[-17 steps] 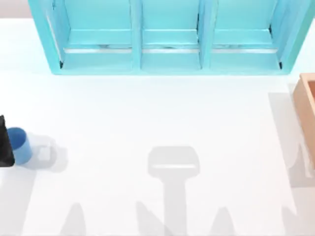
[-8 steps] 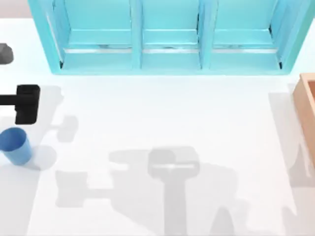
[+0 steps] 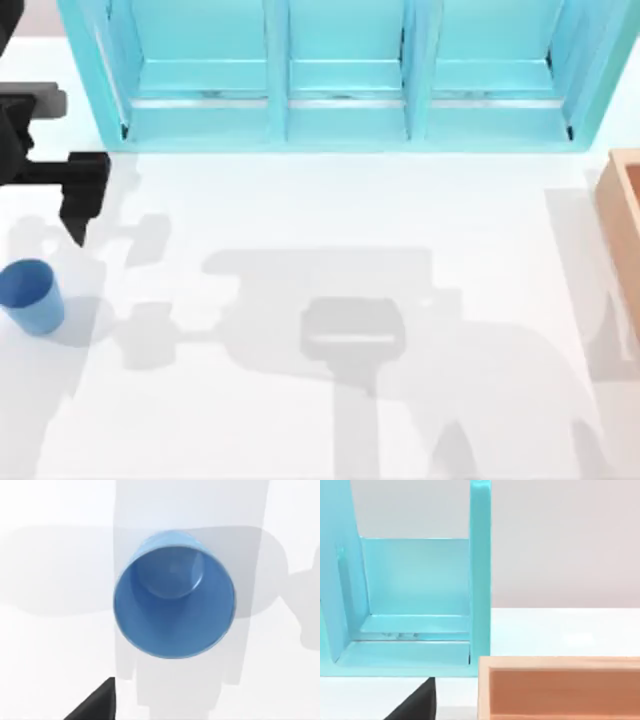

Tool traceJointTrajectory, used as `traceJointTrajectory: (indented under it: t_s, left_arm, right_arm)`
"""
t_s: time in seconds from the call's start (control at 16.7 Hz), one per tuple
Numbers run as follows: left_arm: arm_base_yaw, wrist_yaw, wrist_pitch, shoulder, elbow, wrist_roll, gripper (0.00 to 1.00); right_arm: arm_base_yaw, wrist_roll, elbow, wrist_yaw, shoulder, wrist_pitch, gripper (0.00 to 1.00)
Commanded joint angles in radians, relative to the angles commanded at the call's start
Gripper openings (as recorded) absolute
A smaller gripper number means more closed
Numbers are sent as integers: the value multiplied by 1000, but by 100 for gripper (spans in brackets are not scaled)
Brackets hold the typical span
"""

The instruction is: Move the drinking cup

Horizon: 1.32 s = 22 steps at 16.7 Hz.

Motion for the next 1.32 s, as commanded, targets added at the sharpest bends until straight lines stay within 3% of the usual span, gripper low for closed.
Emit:
traceJointTrajectory:
  t_s: [0.42, 0.9, 1.26, 1.32]
  left_arm:
    - [4, 0, 17, 3, -16, 2, 100]
    - [3, 1, 349, 96, -246, 5, 100]
    - [3, 1, 382, 109, -274, 5, 100]
    - [3, 1, 382, 109, -274, 5, 92]
  right_arm:
    - [0, 0, 0, 0, 0, 0, 100]
    - [0, 0, 0, 0, 0, 0, 100]
    - [0, 0, 0, 0, 0, 0, 100]
    - [0, 0, 0, 0, 0, 0, 100]
